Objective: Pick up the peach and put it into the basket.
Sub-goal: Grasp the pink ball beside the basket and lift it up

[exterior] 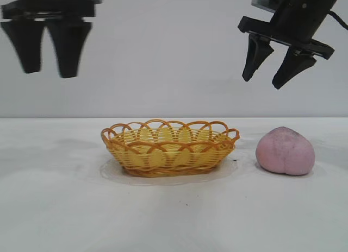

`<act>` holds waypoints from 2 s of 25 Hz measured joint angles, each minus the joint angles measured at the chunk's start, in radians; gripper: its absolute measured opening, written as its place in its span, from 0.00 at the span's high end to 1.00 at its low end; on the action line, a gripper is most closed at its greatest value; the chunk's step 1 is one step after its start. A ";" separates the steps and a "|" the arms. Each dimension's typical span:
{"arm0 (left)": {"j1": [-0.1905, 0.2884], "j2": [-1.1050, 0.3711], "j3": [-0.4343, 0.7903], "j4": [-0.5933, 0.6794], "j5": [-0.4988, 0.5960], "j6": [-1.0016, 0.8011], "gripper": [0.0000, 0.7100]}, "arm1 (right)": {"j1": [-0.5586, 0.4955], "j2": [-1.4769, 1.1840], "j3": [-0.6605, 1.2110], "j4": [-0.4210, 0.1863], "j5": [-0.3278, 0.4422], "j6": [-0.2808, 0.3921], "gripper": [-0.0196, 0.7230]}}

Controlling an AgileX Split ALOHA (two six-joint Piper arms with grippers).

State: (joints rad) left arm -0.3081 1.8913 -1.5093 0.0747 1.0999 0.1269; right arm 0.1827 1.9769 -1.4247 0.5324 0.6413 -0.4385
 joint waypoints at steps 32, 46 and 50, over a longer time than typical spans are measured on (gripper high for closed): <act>0.239 -0.949 0.620 -0.121 0.119 -0.046 0.24 | 0.000 0.000 0.000 0.002 0.014 0.000 0.41; 0.239 -1.637 0.993 -0.145 0.027 -0.046 0.24 | 0.000 0.000 0.000 0.004 0.014 0.000 0.41; 0.239 -1.806 1.024 -0.147 0.021 -0.046 0.24 | 0.000 0.000 0.000 0.004 0.017 -0.002 0.41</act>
State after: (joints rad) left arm -0.0689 0.0854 -0.4849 -0.0722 1.1204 0.0811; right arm 0.1827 1.9769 -1.4247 0.5367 0.6583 -0.4401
